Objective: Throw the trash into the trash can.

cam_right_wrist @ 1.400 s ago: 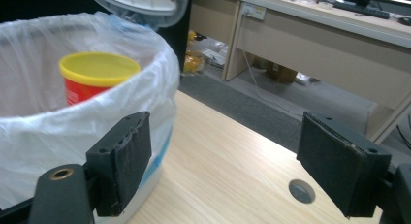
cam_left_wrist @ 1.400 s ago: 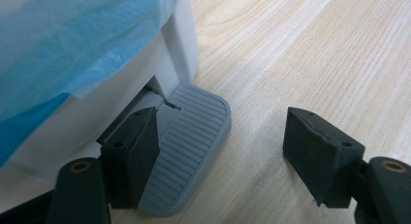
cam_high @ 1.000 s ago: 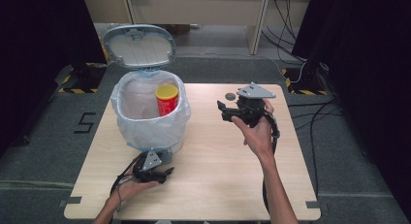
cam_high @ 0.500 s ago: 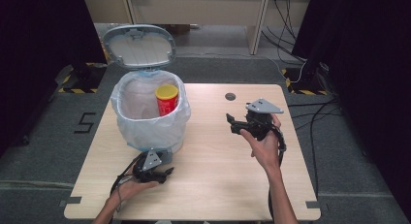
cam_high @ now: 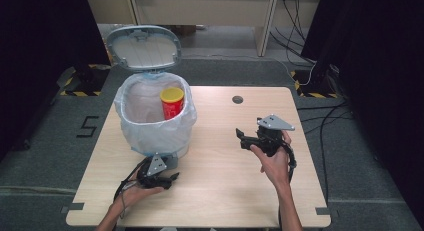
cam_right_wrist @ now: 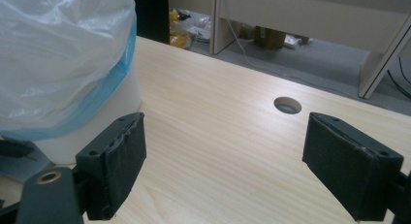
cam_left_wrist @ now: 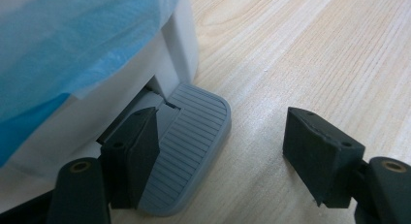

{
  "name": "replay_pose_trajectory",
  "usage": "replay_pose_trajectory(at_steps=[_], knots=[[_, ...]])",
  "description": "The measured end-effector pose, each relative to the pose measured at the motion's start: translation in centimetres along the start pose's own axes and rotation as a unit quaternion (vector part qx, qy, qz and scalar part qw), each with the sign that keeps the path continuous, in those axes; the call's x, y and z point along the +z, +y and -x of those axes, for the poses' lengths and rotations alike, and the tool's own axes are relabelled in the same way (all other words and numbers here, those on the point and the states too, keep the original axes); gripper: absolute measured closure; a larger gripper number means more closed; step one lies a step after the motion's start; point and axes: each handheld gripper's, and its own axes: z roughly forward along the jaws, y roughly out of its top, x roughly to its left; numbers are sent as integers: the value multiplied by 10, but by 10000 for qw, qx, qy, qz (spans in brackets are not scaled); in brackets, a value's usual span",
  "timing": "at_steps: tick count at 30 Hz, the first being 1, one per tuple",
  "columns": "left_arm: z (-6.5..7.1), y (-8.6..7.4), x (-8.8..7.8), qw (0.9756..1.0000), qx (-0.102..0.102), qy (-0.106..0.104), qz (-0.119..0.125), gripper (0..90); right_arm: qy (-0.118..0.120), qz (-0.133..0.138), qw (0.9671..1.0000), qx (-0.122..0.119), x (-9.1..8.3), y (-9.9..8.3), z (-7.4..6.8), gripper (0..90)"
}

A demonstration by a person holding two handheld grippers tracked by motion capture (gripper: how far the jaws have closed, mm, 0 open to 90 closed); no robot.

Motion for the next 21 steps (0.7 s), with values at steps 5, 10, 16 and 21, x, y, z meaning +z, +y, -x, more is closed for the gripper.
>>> replay_pose_trajectory(at_steps=[5,10,16,21], knots=[[0,0,0,10000,4,-2,-1,281,50,4,10000,80,-1,-10,-2,151],[0,0,0,10000,6,-5,1,281,129,75,9997,191,-2,-21,-3,152],[0,0,0,10000,8,-7,2,281,111,71,9998,158,-1,-32,-8,151],[0,0,0,10000,12,-11,-4,281,150,35,9997,191,0,-40,-12,151]])
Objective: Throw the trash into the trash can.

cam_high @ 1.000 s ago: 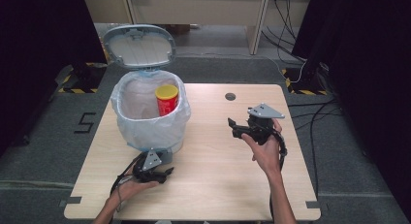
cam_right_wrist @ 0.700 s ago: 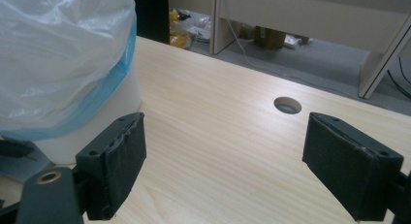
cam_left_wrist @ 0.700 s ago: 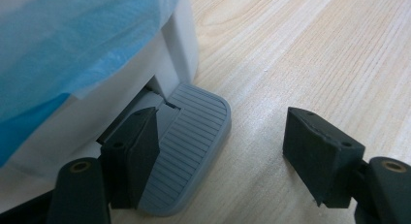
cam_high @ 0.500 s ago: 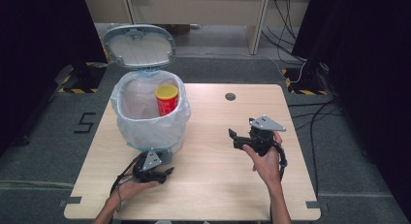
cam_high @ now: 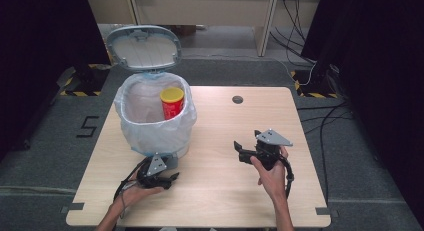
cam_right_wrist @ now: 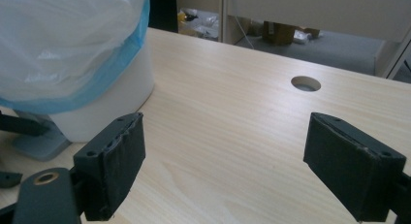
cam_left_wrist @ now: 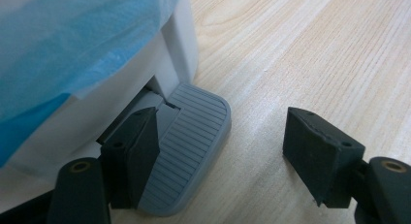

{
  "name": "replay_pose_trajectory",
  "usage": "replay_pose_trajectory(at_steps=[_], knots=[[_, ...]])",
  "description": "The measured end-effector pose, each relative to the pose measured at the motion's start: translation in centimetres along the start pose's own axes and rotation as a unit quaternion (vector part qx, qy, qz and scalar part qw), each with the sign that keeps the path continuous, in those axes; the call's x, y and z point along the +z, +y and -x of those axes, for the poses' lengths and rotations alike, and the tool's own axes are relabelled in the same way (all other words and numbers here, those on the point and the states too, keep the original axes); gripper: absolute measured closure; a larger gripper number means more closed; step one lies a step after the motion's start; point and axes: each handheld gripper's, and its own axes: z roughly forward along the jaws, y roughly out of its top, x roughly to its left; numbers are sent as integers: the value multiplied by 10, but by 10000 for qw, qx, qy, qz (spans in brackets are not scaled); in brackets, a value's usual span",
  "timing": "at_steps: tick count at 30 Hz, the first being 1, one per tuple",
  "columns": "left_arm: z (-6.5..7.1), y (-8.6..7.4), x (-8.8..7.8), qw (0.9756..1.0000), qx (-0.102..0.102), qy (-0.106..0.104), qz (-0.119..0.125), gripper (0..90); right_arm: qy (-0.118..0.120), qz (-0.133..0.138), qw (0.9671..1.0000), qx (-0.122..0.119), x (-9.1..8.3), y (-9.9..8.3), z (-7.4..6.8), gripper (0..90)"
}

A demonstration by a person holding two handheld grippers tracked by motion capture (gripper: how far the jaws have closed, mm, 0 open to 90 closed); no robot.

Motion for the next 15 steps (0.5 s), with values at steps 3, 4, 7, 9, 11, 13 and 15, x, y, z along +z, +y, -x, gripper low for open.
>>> replay_pose_trajectory(at_steps=[3,4,7,9,11,13,15], knots=[[0,0,0,10000,-3,3,7,281,-23,-63,10000,25,1,-6,-1,151],[0,0,0,10000,1,1,4,281,-10,-101,9999,32,1,-8,-2,151],[0,0,0,10000,1,0,7,281,-42,-165,9998,38,2,-13,-1,152],[0,0,0,10000,2,-2,5,281,-29,-198,9998,64,2,-16,-2,152],[0,0,0,10000,1,-6,1,281,-49,-203,9998,51,2,-18,-1,152],[0,0,0,10000,3,-6,-2,281,-47,-246,9997,83,2,-19,-2,152],[0,0,0,10000,4,-3,0,281,-29,-255,9996,99,2,-22,-2,152]])
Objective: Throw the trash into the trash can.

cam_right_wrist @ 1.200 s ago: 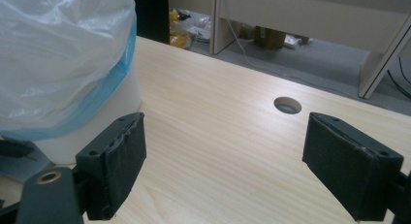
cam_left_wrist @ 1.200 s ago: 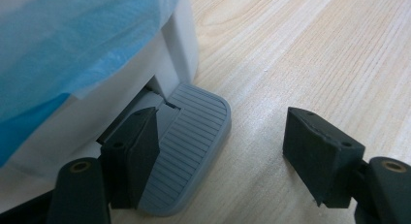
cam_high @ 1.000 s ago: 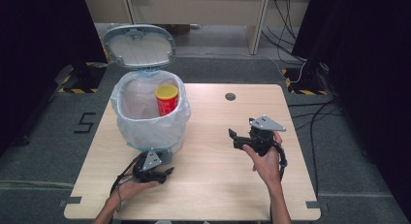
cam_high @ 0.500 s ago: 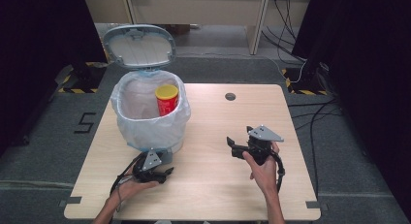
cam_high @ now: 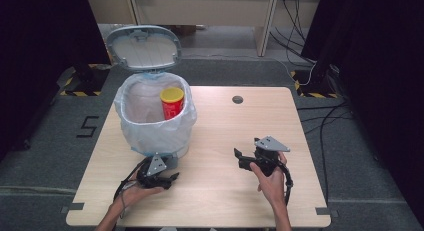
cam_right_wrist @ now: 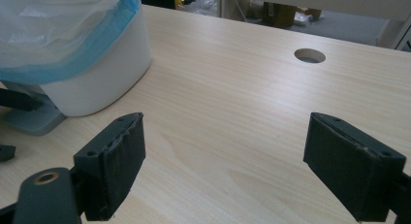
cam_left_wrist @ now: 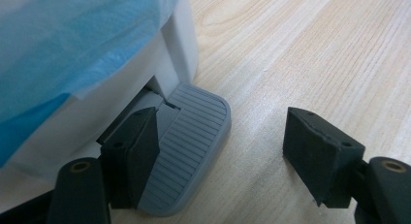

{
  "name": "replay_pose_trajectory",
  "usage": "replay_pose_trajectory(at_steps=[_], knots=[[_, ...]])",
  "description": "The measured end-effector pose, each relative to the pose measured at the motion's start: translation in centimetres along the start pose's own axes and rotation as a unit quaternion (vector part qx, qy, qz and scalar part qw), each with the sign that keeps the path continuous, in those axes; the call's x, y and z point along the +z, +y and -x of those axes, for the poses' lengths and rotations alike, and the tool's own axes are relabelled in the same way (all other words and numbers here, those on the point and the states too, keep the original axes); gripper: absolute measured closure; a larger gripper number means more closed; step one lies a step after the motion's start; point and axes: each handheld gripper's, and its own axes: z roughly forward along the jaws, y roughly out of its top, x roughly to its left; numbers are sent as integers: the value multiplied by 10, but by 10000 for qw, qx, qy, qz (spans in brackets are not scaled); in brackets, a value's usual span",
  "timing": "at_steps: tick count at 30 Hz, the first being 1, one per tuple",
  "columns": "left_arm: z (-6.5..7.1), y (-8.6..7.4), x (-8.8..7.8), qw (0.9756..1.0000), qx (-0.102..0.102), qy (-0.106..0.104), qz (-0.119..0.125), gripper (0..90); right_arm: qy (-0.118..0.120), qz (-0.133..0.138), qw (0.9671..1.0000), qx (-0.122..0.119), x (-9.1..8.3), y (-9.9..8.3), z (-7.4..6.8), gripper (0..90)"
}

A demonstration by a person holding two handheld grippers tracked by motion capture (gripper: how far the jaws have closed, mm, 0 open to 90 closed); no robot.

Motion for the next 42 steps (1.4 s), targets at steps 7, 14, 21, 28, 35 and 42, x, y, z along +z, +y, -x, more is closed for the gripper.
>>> replay_pose_trajectory(at_steps=[7,14,21,28,35,42], knots=[[0,0,0,10000,0,1,2,281,-41,-167,9999,18,2,-10,1,152],[0,0,0,10000,0,-2,-3,281,-113,-330,9994,57,4,-18,3,153],[0,0,0,10000,0,-9,-7,281,-209,-602,9980,28,8,-31,5,154],[0,0,0,10000,3,-8,-9,281,-248,-813,9964,52,10,-44,6,154],[0,0,0,10000,2,-9,-9,281,-270,-986,9947,84,9,-56,7,154],[0,0,0,10000,0,-9,-11,281,-334,-1151,9928,27,7,-66,9,158]])
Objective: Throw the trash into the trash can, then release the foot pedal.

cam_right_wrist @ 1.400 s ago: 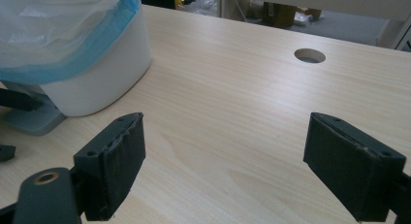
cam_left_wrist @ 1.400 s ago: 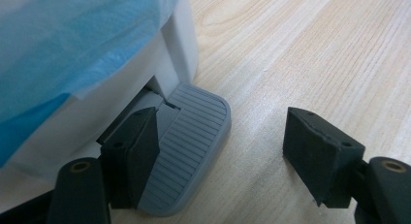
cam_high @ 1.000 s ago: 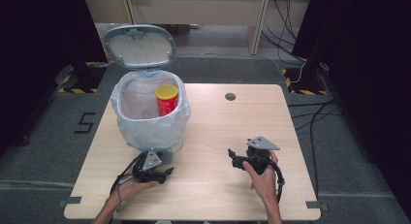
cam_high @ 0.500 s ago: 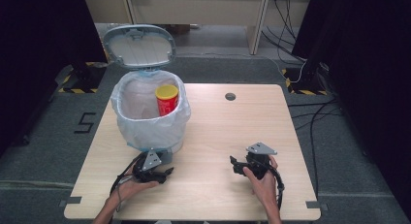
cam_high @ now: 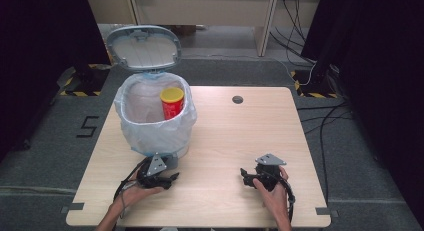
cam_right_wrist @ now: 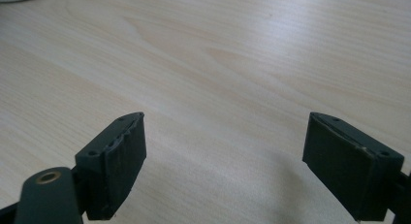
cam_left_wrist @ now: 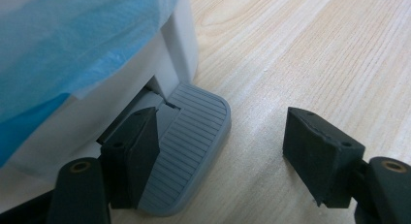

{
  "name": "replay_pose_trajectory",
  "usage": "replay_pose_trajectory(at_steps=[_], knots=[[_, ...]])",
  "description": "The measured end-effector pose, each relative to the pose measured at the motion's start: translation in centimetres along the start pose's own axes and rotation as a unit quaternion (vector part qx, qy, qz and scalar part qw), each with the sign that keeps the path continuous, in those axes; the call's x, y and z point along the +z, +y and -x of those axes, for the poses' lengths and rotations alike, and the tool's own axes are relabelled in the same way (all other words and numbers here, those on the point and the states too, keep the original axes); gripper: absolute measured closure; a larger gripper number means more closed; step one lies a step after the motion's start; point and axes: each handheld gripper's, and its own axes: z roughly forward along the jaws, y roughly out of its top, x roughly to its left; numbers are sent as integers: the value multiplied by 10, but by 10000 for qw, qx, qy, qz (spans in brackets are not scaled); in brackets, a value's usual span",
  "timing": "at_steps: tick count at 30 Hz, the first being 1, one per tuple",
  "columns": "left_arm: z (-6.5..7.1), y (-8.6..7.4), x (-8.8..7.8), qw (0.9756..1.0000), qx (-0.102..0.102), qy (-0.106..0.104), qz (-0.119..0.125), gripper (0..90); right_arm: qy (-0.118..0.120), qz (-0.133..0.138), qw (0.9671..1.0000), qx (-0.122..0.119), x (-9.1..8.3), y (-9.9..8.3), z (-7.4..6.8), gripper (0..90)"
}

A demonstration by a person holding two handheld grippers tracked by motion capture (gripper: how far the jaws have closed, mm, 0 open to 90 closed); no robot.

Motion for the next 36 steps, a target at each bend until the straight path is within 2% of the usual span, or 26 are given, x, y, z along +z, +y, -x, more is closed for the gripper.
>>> replay_pose_trajectory(at_steps=[4,6,12,36], knots=[[0,0,0,10000,-4,2,-2,281,-28,-114,9999,-34,2,-4,1,158],[0,0,0,10000,-6,4,-1,281,-70,-276,9996,-64,4,-6,2,154],[0,0,0,10000,-16,7,0,281,-72,-285,9996,-3,3,-7,5,145],[1,0,0,10000,16,39,30,281,-71,-315,9995,-15,4,-7,4,121]])
